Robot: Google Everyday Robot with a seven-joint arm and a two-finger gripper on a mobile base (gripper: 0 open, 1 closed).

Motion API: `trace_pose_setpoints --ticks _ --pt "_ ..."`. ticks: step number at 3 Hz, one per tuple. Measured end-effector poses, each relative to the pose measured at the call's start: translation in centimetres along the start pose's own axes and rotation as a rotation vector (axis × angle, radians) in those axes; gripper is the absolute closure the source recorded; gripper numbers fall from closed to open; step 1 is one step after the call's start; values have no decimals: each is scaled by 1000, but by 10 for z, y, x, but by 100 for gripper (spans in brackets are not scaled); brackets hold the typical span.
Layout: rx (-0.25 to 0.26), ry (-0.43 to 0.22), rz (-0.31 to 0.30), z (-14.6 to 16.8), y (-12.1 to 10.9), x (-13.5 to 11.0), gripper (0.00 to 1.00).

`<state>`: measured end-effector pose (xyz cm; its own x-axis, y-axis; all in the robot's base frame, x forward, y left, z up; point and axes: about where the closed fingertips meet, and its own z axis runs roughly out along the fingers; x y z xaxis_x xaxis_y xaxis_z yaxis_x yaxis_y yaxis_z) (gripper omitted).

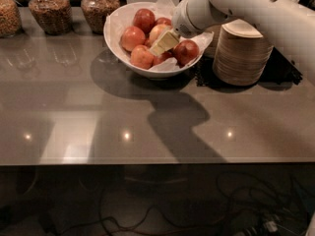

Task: Pick apple from white bowl

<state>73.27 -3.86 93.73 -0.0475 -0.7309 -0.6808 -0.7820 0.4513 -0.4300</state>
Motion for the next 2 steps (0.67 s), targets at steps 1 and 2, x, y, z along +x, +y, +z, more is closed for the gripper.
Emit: trace_pose_setpoints --ticks 1,2 --pt "-3 9 10 8 -1 4 28" --pt "-7 16 18 15 -2 7 33"
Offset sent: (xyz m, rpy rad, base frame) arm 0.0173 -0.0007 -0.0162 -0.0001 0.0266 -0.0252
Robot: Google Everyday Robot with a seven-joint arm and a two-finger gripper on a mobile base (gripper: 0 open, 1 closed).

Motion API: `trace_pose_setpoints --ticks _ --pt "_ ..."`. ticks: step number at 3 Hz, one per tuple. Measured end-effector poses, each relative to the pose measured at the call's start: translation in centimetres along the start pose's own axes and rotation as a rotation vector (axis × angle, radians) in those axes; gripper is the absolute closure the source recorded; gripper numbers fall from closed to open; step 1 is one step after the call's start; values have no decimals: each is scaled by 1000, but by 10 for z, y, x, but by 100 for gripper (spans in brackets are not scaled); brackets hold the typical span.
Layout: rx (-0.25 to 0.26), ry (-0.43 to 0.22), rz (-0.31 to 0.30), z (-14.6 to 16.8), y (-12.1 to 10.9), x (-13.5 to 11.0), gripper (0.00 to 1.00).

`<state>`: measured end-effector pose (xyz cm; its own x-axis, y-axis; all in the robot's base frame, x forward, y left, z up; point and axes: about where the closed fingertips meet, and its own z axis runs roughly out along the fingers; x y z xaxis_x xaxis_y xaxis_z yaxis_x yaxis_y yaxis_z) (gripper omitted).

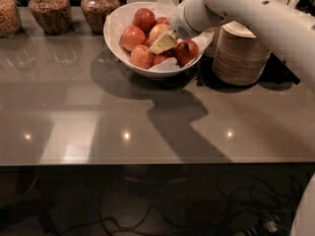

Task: Pick apple from white bowl

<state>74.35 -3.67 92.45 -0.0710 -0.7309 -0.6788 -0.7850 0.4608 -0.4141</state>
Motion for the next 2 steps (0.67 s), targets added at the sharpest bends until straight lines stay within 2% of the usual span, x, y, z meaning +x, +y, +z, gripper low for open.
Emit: trace_pose_setpoints --ticks 1,2 --pt "-2 1 3 2 0 1 36" --pt "-5 1 6 3 1 1 49"
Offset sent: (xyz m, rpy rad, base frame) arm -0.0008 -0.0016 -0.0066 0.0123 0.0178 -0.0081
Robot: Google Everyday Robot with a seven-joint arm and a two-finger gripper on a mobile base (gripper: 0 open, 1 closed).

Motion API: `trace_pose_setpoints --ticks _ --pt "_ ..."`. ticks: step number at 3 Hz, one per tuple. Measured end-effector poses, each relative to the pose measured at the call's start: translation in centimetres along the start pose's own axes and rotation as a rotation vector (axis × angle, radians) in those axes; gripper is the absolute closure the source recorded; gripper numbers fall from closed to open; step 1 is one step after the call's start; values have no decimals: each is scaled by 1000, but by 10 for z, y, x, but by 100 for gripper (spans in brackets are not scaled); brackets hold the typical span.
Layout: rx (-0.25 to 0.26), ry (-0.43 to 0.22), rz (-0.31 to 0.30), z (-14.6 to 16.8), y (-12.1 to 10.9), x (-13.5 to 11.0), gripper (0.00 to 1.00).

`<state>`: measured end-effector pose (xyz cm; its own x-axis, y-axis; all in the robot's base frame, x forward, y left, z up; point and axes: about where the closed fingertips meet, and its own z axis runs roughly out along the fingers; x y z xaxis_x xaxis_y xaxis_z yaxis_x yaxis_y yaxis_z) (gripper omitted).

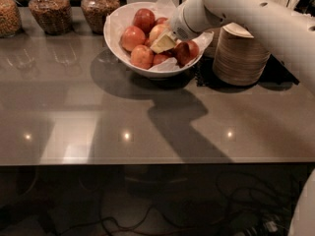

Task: Pick apple from white bowl

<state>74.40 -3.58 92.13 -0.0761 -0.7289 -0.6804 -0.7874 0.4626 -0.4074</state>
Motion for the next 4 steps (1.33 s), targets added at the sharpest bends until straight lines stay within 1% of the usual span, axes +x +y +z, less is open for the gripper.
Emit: trace_pose_setpoints --ticks 1,2,3,4 --pt "-6 -12 4 -9 4 0 72" --pt "-23 -46 14 -27 9 1 95" --pt "-56 -128 33 -50 12 5 100" --pt "-124 -233 44 -85 18 5 100"
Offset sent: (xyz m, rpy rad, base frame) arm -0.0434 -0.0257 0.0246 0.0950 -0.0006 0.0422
